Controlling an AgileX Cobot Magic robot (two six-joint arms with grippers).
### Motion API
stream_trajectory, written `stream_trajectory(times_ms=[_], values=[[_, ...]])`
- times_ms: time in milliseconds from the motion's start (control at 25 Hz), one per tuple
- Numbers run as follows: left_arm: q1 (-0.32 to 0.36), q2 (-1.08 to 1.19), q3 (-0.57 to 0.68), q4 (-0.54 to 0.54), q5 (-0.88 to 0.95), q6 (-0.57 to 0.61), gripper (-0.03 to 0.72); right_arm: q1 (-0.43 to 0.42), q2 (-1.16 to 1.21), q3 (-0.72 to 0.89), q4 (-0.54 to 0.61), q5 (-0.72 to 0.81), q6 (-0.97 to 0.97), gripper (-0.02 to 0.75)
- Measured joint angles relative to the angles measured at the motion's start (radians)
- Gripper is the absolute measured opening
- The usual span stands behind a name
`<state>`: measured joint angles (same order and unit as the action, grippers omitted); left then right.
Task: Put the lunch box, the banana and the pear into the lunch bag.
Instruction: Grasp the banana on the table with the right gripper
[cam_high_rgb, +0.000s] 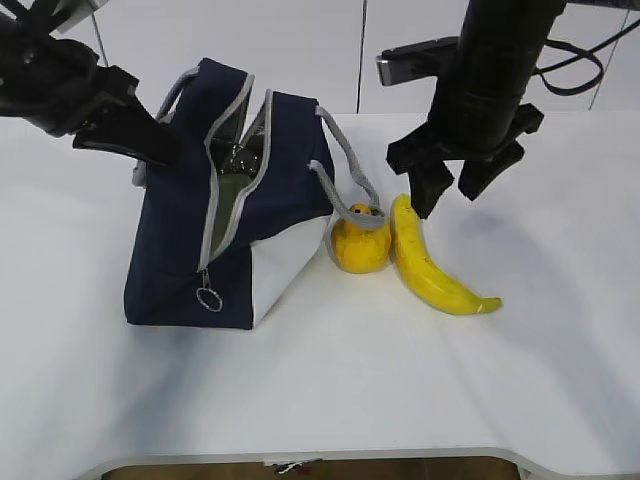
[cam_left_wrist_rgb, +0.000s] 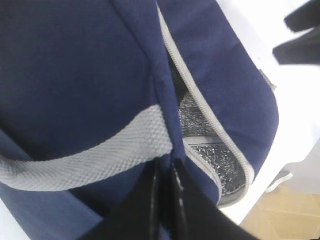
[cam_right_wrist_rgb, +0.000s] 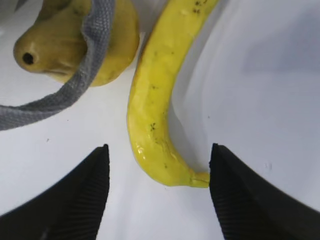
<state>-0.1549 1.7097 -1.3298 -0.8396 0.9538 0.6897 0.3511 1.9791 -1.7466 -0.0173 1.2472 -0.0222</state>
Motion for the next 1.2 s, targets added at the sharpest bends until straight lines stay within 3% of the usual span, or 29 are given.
stream_trajectory(times_ms=[1200], values=[[0.000, 0.000, 0.000, 0.000, 0.020, -0.002, -0.005, 0.000, 0.210, 0.011, 0.040, -0.036, 0.010, 0.499]])
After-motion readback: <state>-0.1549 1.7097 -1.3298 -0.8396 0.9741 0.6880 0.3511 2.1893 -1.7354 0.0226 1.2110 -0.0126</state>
